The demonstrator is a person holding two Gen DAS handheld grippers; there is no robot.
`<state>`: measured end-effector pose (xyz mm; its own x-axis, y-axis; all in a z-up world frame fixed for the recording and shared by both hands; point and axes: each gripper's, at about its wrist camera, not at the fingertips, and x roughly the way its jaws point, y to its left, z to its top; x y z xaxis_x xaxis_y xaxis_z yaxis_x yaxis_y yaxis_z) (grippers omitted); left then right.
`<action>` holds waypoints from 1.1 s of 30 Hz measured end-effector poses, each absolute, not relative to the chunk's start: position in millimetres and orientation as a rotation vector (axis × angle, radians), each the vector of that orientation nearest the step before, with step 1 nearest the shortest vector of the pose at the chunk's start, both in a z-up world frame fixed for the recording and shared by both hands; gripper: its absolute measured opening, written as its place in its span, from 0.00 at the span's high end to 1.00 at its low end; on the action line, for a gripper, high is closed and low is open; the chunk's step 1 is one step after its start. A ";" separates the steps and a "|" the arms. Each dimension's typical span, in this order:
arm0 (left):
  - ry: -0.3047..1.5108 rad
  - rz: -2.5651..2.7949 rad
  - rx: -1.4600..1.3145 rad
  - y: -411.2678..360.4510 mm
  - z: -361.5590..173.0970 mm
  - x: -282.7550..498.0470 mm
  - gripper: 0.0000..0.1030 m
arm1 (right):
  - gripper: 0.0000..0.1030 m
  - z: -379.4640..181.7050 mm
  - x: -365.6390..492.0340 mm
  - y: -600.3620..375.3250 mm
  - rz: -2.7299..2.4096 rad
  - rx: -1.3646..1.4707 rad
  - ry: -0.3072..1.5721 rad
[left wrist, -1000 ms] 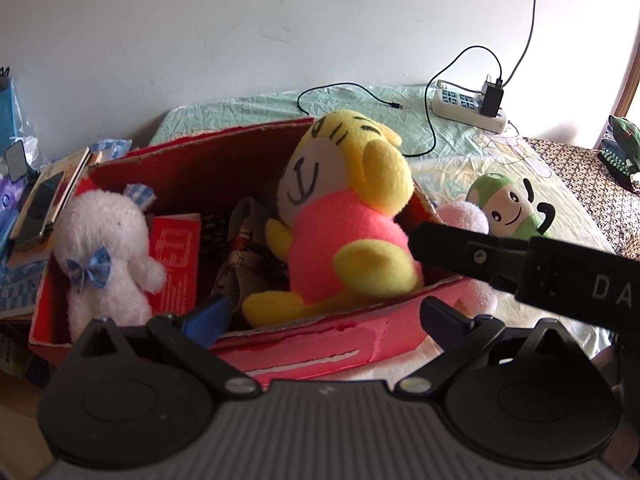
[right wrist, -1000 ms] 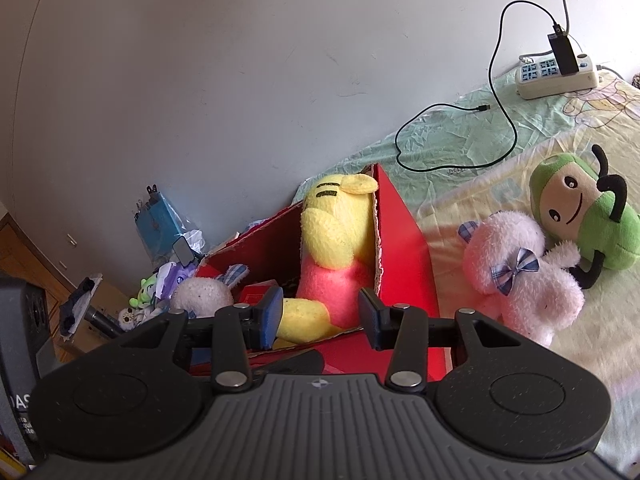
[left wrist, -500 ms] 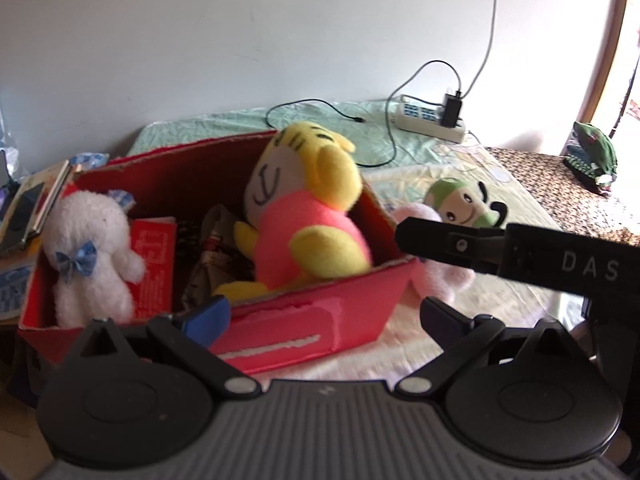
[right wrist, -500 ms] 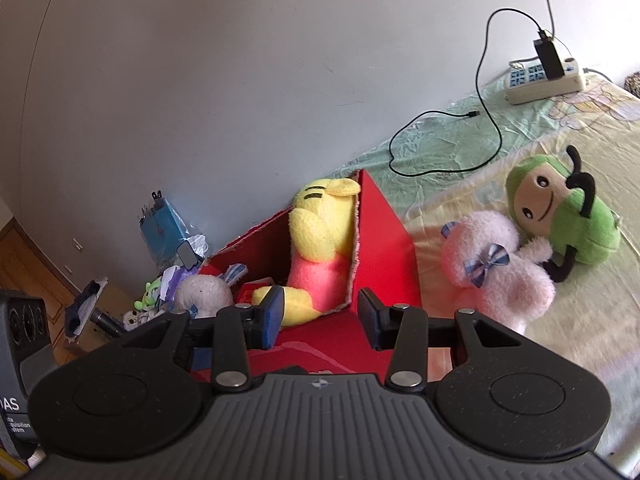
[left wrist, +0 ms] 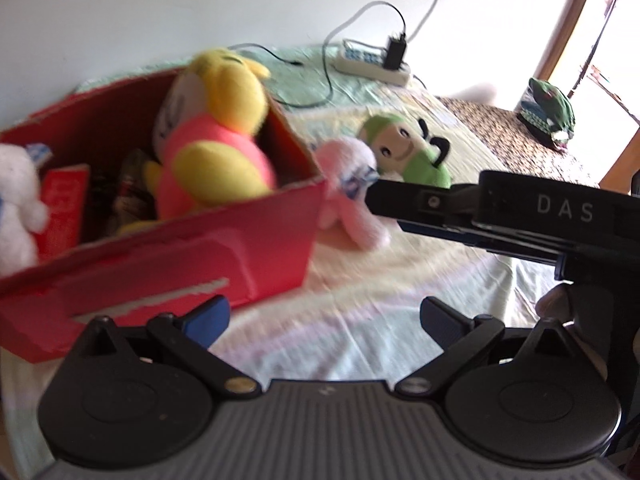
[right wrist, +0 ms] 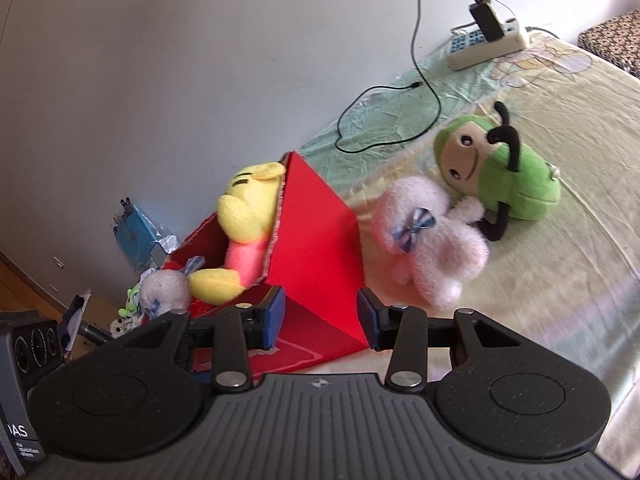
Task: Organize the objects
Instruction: 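Move the right gripper back to the green bean plush on the bed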
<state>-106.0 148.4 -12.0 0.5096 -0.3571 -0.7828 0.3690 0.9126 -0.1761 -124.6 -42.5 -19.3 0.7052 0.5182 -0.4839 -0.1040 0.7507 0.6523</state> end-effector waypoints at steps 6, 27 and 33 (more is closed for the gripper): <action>0.995 -0.482 0.006 120.9 -23.7 -98.2 0.03 | 0.57 -27.0 -125.5 -73.3 0.317 0.672 0.731; 1.012 -0.503 0.098 -1.7 -38.4 -59.8 0.03 | 0.57 -50.9 -72.3 -183.2 0.301 0.785 0.778; 0.981 -0.453 0.076 -20.8 -34.4 -32.6 0.03 | 0.56 -54.1 -40.9 -212.0 0.328 0.850 0.755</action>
